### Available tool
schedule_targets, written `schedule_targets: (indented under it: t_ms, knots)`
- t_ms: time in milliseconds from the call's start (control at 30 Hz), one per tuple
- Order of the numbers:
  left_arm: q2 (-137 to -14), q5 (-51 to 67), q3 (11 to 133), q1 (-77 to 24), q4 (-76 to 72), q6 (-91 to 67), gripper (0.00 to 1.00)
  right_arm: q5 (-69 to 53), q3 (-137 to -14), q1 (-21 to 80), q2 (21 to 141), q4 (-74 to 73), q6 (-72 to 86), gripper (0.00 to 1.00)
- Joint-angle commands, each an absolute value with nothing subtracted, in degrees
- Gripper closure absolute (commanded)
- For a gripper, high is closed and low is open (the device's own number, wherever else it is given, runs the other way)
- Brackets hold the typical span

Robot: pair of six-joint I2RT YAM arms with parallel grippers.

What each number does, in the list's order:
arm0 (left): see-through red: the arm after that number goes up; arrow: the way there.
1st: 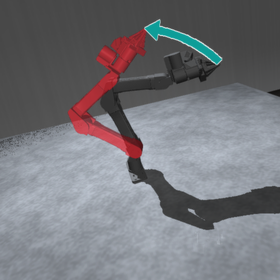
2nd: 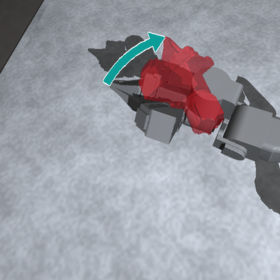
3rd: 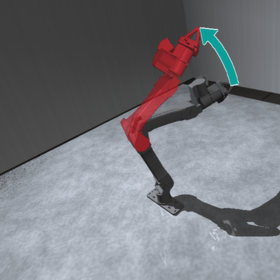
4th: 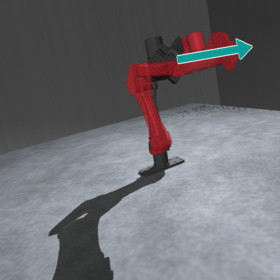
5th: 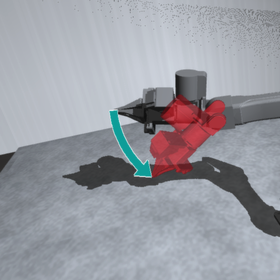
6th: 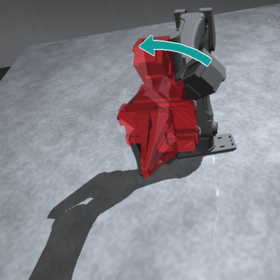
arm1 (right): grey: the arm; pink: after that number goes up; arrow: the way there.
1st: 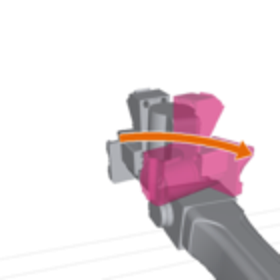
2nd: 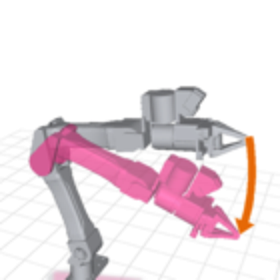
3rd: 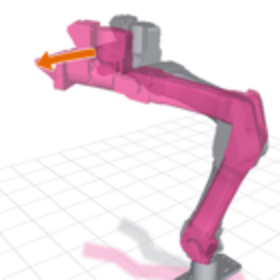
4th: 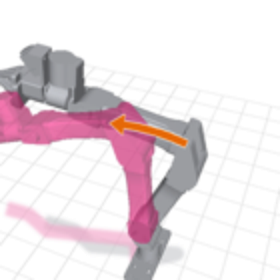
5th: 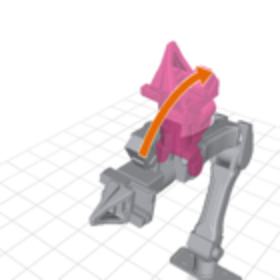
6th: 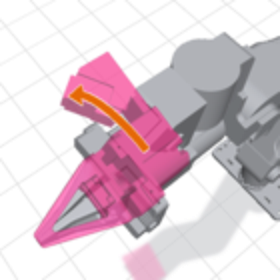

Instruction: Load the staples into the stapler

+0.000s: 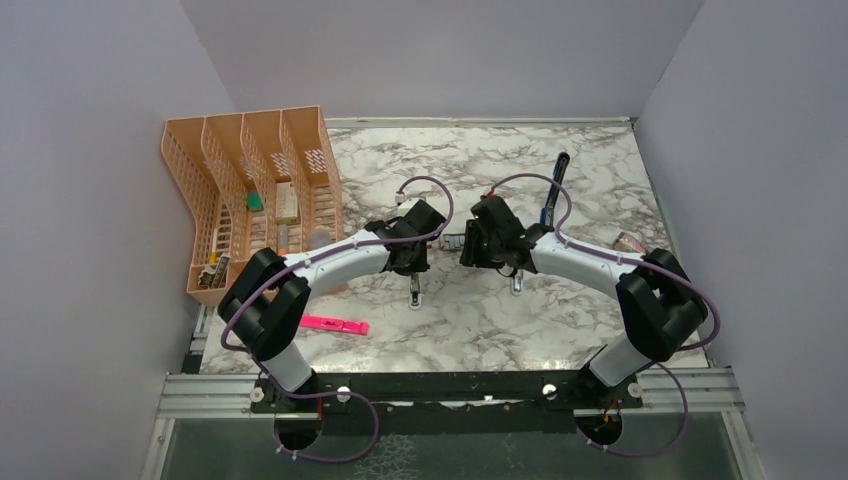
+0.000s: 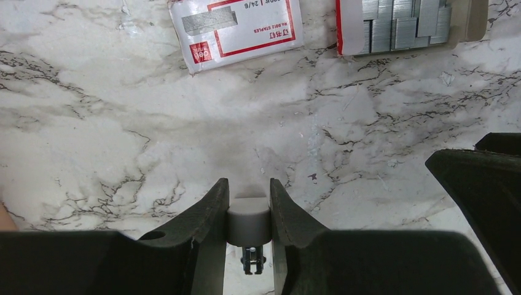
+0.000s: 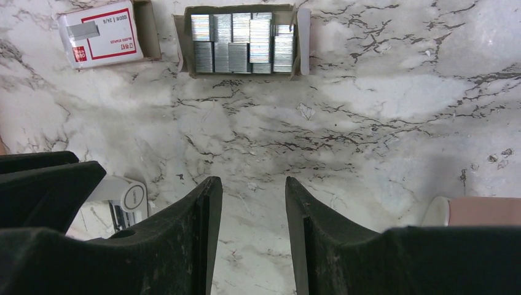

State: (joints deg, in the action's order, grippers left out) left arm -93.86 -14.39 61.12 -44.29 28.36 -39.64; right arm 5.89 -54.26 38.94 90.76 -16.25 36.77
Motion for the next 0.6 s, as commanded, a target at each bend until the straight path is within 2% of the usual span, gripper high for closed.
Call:
schedule_targets:
  t_ms: [0, 433, 567]
  knots:
    - [-94.13, -13.37, 62.49, -44.3, 29.5, -38.59, 0.68, 7.85, -56.13, 38.77, 91.07, -17.84, 36.06, 0.53]
    - [-86.87, -14.84, 63.3, -44.29, 29.53, -37.96, 0.35, 11.13, -60.7, 37.9, 91.43, -20.42, 33.72, 0.54]
    - [-79.98, -19.25, 62.26, -44.23, 28.96, -36.87, 0.29, 12.36, -64.37, 37.0, 94.56, -21.14, 30.93, 0.64]
